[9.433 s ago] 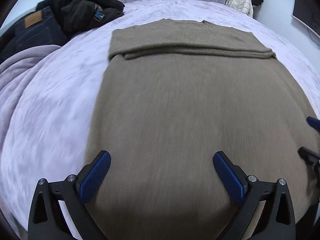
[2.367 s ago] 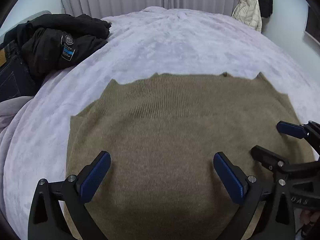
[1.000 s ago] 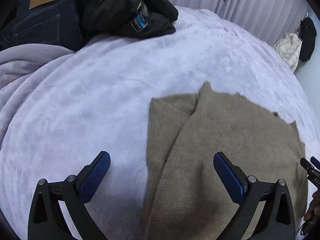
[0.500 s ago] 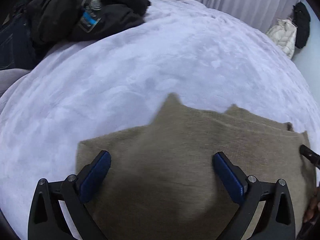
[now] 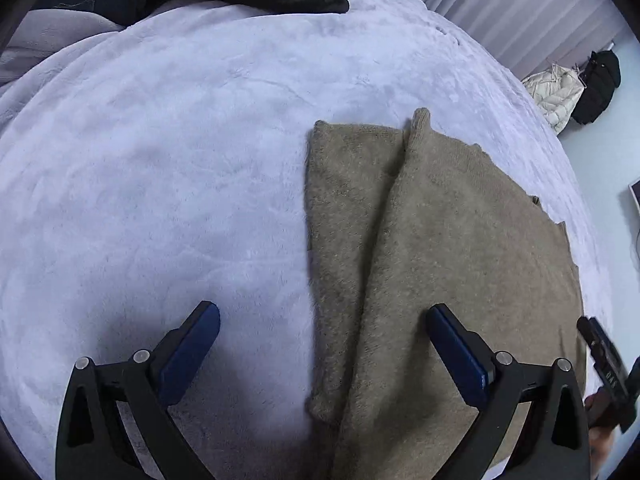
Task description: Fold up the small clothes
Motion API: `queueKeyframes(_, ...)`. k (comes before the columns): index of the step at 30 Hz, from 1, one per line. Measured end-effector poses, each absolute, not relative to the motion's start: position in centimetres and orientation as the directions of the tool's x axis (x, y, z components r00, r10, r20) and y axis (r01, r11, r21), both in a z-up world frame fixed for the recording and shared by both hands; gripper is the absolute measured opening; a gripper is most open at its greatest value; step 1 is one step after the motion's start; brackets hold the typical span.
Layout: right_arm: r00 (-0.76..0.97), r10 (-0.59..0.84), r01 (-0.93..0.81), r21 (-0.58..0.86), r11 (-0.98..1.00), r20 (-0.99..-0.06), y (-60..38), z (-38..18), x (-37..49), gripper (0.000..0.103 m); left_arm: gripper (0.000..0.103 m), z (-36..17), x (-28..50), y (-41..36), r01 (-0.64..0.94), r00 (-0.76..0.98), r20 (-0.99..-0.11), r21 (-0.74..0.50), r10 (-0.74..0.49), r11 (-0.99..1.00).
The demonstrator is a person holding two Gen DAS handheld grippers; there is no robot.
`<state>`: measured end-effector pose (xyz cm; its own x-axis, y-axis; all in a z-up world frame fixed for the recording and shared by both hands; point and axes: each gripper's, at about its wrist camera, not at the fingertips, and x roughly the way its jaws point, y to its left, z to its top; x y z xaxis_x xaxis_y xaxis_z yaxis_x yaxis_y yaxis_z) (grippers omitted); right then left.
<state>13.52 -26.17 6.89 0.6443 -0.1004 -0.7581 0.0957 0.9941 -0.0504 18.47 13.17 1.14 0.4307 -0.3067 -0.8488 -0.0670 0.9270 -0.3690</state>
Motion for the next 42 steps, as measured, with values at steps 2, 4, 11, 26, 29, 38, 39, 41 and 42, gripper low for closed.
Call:
queueKeyframes(2,0.631,-0.063,0.084,-0.012,0.996,-0.774,-25.3,6.2,12.8,0.087,0.103,1.4,19.3,11.4,-0.001,0.389,-0.814,-0.468,-0.431,0.884)
queueKeyframes(4,0.610,-0.055,0.077,-0.010,0.997,-0.790,-24.9,5.5,12.3,0.087,0.103,1.3,19.8,8.7,0.072,0.345,-0.826,-0.449,-0.445,0.890)
queueKeyframes(11,0.616,-0.103,0.045,-0.095,0.994,-0.781,-24.7,7.0,12.3,0.087,0.033,2.1,18.9,6.5,0.104,0.382,-0.856,-0.334,-0.348,0.937)
queueKeyframes(26,0.431,-0.194,0.118,-0.158,0.980,-0.881,-19.6,1.4,31.1,0.103,0.031,2.1,20.4,5.9,-0.040,0.277,-0.923,-0.290,-0.268,0.956)
queueKeyframes(29,0.403,-0.170,0.113,-0.136,0.984,-0.899,-19.9,2.2,28.5,0.103,0.031,1.9,20.7,5.8,-0.033,0.281,-0.917,-0.305,-0.284,0.952)
queueKeyframes(38,0.507,-0.184,0.065,-0.176,0.982,-0.842,-17.9,2.9,14.1,0.103,0.031,1.3,20.4,6.6,-0.037,0.287,-0.908,-0.330,-0.306,0.943)
queueKeyframes(39,0.532,-0.180,0.067,-0.171,0.983,-0.827,-17.9,2.8,12.2,0.103,0.031,1.3,20.3,6.7,-0.042,0.287,-0.907,-0.335,-0.309,0.941)
queueKeyframes(41,0.573,-0.196,0.073,-0.189,0.979,-0.795,-17.7,3.1,9.9,0.103,0.031,1.4,20.2,6.4,-0.041,0.293,-0.909,-0.322,-0.297,0.946)
queueKeyframes(42,0.570,-0.187,0.073,-0.178,0.981,-0.800,-17.7,3.0,8.8,0.103,0.031,1.4,20.3,6.2,-0.039,0.295,-0.912,-0.310,-0.286,0.950)
